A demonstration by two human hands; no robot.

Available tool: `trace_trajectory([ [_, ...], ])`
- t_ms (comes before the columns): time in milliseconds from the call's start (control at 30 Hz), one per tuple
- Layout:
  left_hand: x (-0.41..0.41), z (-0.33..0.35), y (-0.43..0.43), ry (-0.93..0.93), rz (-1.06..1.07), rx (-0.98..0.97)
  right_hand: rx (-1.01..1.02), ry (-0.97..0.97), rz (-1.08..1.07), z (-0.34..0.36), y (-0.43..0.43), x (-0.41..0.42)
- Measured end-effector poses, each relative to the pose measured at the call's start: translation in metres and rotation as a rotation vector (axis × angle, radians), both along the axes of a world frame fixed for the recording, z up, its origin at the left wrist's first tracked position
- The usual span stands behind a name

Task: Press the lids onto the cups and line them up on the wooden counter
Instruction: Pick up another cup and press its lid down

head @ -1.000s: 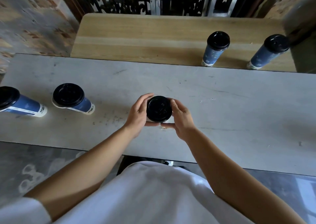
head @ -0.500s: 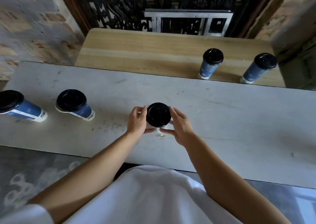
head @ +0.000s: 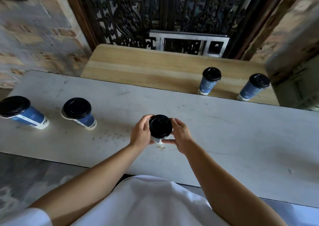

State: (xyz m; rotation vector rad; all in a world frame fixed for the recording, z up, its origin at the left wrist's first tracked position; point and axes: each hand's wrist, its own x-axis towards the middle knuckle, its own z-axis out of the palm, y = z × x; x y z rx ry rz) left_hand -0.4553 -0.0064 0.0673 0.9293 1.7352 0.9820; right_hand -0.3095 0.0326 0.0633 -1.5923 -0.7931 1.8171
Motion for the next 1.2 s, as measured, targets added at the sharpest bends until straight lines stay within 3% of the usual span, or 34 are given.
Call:
trace_trajectory([
  [167, -0.006, -0.004, -0.002, -0.010, -0.008, 0.030, -0.033, -0.023, -0.013, 0.011, -0.003, -0.003],
  [400, -0.026, -0.039, -0.005, -0.058, 0.021, -0.070, 0.141, -0.082, 0.140, 0.026, -0.009, -0.007],
  [567, -0.056, -0.085, -0.010, 0.562, -0.310, -0.301, 0.160, -0.044, 0.352, 0.013, -0.015, 0.006],
  [700, -0.078, -0.101, -0.016, 0.886, -0.320, -0.380, 0.099, -0.130, 0.392, -0.009, -0.019, 0.021],
  [967, -0.075, -0.138, -0.032, 0.848, -0.143, -0.321, 0.158, -0.339, 0.376, -0.055, -0.011, 0.005],
  [1200, -0.075, -0.145, -0.033, 0.876, -0.091, -0.338, 0.068, -0.407, 0.276, -0.073, 0.008, -0.029],
])
